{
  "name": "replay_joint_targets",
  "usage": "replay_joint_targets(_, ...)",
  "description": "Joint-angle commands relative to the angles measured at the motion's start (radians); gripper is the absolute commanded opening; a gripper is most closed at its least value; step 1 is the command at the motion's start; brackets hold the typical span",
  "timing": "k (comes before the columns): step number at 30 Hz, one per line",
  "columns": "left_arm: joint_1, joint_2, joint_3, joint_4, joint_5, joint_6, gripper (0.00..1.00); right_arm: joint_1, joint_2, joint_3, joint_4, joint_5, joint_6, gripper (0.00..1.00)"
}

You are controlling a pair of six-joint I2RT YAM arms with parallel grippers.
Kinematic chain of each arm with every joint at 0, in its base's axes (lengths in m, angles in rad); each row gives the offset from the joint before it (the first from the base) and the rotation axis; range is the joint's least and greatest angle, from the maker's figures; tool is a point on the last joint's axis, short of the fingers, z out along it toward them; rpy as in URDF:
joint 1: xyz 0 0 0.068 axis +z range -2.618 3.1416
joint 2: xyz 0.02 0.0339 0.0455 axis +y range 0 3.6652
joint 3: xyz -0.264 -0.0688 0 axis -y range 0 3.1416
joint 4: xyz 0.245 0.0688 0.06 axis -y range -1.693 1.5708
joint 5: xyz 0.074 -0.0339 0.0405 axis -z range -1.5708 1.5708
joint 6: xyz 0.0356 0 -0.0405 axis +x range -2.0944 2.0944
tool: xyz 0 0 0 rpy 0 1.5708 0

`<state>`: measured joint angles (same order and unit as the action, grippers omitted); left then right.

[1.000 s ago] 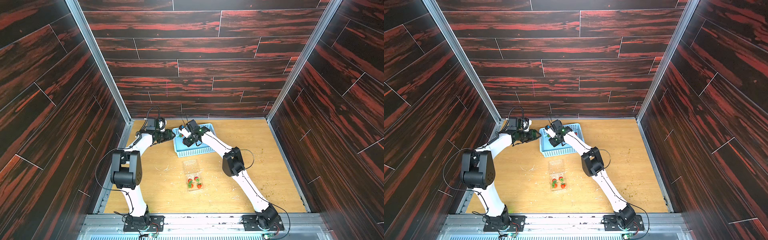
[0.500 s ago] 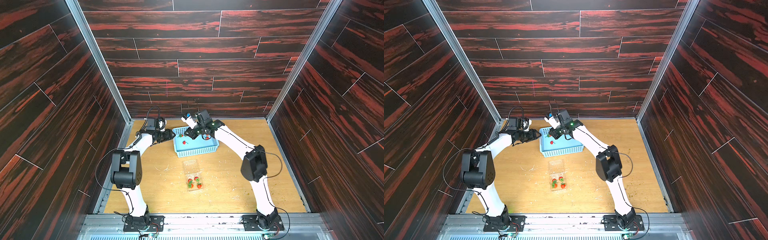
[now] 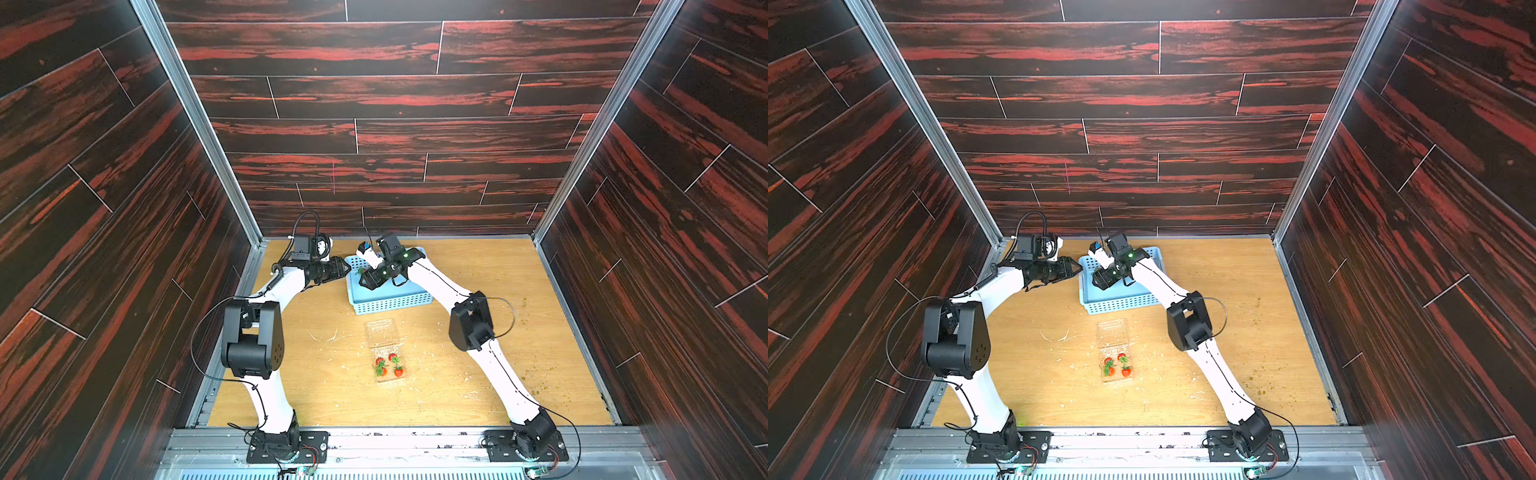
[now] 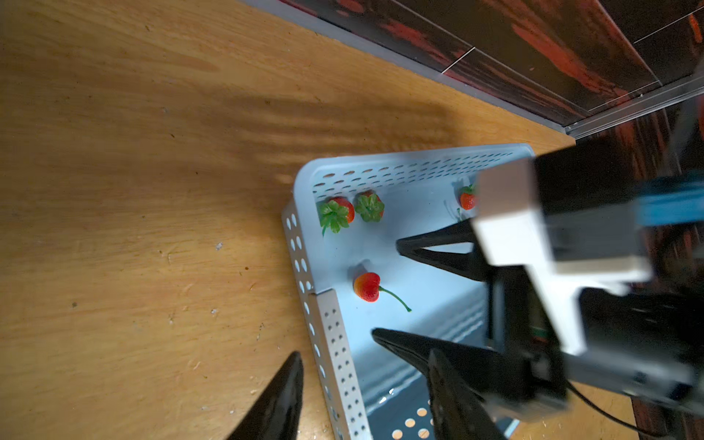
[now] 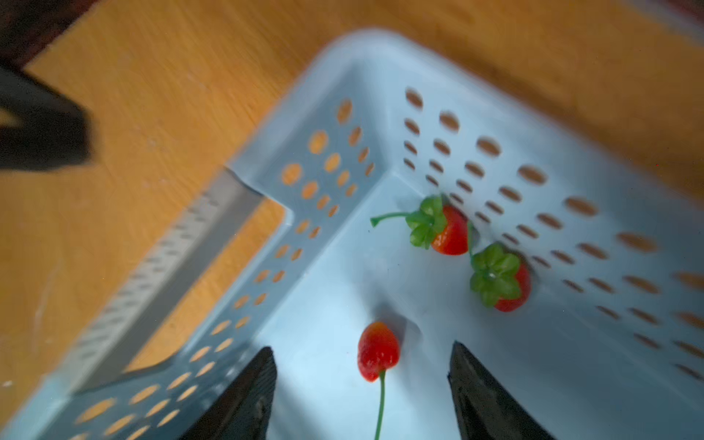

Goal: Pack strawberries into containers
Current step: Pick up the strawberry from the basket, then pick up the basket from the center of the board.

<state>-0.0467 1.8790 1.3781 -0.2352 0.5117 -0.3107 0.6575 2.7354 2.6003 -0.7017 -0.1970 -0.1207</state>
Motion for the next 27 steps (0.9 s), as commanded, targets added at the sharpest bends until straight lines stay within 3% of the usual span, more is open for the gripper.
replay_joint_targets(1,0.004,0.008,0.021,-0.011,0.000,0.013,0.54,-0.008,0.013,0.022,-0.023,0.001,0.020,0.77)
replay_joint_targets(19,0.007,0.033,0.039,-0.016,0.034,0.018,0.54,-0.029,0.099,0.061,-0.025,-0.137,0.133,0.83)
replay_joint_targets(27,0.011,0.052,0.036,0.000,0.049,0.009,0.52,-0.025,0.129,0.069,-0.021,-0.176,0.179,0.71)
